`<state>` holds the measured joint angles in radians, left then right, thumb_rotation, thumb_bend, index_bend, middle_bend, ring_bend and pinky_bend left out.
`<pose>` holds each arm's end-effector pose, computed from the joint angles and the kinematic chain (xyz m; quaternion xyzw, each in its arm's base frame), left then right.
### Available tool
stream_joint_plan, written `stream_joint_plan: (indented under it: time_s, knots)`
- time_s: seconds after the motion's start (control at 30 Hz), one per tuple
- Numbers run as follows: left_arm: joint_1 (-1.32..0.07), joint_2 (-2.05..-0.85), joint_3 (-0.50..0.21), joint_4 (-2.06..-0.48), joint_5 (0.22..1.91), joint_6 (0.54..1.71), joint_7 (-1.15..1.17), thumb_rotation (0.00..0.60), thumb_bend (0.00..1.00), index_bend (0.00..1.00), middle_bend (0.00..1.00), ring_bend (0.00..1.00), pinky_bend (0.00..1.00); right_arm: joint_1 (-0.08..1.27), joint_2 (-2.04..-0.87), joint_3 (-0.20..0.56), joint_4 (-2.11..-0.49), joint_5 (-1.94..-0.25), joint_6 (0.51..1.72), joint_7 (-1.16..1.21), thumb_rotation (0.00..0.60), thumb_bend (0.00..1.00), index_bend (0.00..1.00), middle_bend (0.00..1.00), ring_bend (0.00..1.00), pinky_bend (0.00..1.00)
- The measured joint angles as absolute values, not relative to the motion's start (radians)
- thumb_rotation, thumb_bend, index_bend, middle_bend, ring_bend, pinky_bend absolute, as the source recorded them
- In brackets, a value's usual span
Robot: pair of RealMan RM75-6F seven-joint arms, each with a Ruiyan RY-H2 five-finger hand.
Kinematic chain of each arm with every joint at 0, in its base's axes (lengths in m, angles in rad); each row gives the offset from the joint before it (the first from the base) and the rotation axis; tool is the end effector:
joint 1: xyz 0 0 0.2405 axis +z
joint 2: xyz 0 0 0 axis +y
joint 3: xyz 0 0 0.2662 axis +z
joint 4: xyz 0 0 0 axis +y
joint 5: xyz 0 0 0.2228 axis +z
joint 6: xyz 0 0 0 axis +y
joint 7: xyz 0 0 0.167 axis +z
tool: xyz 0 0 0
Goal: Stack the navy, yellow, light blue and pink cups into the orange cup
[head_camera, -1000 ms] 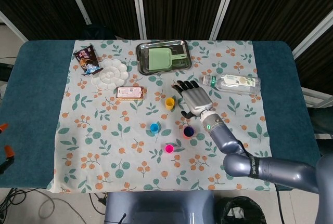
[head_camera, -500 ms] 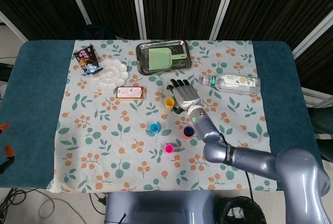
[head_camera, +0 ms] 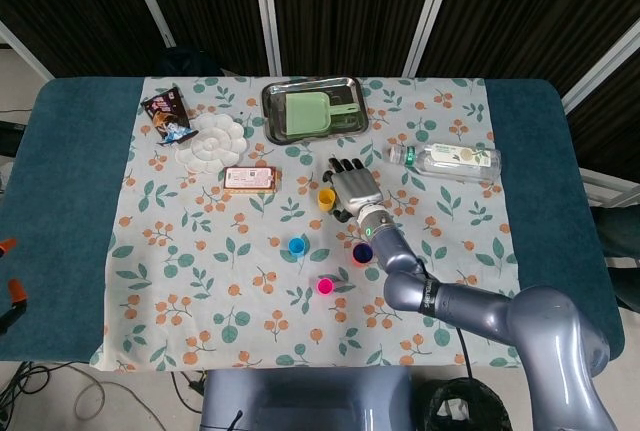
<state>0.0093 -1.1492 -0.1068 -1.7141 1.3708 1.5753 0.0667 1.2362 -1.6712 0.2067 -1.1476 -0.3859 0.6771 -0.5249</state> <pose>-0.3298 0.1836 0.1621 -0.4960 -0.4204 -0.3935 0.6499 -0.0633 -0.4758 -0.0761 0.7426 -0.4439 0.2796 0.4164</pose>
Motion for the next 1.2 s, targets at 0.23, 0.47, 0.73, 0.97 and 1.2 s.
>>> stream_joint_plan:
  time_s: [0.23,0.47,0.73,0.97,1.2]
  knots:
    - [0.008,-1.149,-0.109,-1.713,1.367,1.572,0.067,0.6,0.61,0.2,0.08,0.0,0.0,1.235,-1.698,0.205,-1.109,-0.395,0.661,-0.509,0.6,0.41,0.34,0.0,0.02,0.06]
    - [0.007,-1.149,-0.108,-1.71,1.365,1.57,0.069,0.6,0.61,0.2,0.08,0.0,0.0,1.234,-1.717,0.217,-1.085,-0.418,0.66,-0.489,0.6,0.4,0.36,0.0,0.02,0.07]
    - [0.007,-1.149,-0.109,-1.709,1.363,1.568,0.066,0.6,0.61,0.2,0.08,0.0,0.0,1.231,-1.731,0.225,-1.062,-0.432,0.653,-0.471,0.6,0.41,0.38,0.0,0.02,0.07]
    - [0.006,-1.148,-0.108,-1.71,1.362,1.567,0.07,0.6,0.61,0.21,0.08,0.0,0.0,1.23,-1.738,0.231,-1.05,-0.44,0.647,-0.462,0.6,0.41,0.4,0.0,0.02,0.06]
    - [0.006,-1.147,-0.109,-1.71,1.359,1.566,0.069,0.6,0.61,0.21,0.08,0.0,0.0,1.231,-1.745,0.241,-1.039,-0.44,0.64,-0.451,0.6,0.41,0.45,0.0,0.03,0.07]
